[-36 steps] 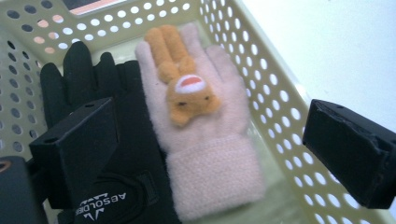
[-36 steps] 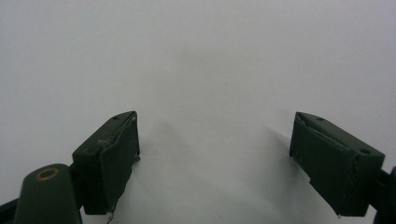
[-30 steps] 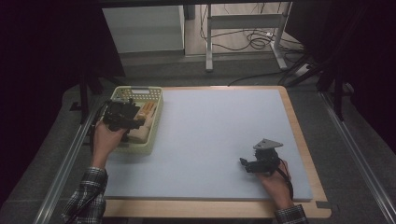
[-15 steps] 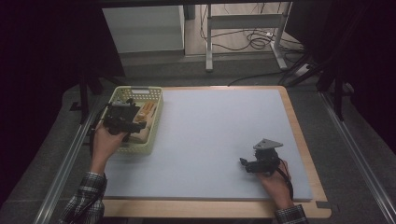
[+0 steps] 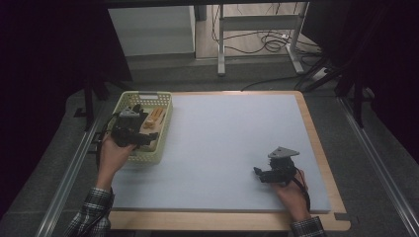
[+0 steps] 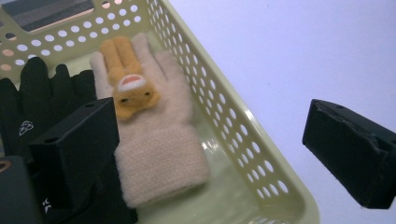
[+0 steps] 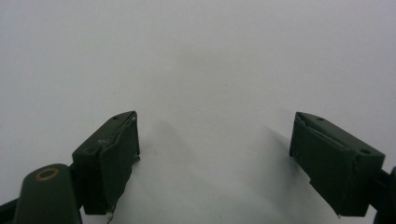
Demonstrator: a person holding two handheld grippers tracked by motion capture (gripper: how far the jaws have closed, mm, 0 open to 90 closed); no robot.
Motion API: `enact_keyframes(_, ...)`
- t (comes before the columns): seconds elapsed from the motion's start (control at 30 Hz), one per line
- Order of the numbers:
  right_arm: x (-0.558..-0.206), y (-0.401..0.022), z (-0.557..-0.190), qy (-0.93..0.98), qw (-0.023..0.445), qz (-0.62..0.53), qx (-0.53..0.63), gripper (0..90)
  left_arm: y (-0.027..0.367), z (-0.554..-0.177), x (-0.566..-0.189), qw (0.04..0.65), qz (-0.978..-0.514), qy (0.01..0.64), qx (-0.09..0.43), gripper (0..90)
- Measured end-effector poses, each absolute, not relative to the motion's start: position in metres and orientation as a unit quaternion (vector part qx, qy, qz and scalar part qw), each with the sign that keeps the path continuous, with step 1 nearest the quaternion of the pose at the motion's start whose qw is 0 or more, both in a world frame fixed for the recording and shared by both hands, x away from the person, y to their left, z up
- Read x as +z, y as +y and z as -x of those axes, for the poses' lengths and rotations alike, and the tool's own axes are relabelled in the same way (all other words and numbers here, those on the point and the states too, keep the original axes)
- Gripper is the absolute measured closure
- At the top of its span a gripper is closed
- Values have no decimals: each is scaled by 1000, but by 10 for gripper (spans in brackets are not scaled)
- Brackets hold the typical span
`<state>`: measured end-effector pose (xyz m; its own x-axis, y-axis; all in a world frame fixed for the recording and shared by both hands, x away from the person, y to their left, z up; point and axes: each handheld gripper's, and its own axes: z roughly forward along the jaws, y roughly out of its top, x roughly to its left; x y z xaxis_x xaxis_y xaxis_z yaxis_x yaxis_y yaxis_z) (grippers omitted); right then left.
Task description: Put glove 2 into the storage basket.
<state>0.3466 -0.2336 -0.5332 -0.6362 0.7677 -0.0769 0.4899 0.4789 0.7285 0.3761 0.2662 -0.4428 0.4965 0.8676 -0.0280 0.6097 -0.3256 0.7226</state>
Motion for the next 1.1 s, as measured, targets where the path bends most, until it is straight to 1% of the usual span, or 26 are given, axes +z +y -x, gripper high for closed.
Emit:
enact_keyframes(0.8,-533,-234,-347,837,203,-375,345,156,251,-362,-444,358,-803,442,179,41)
enact_keyframes(1.1,-533,-234,-347,836,202,-375,345,156,244,-355,-442,371,-803,431,176,41)
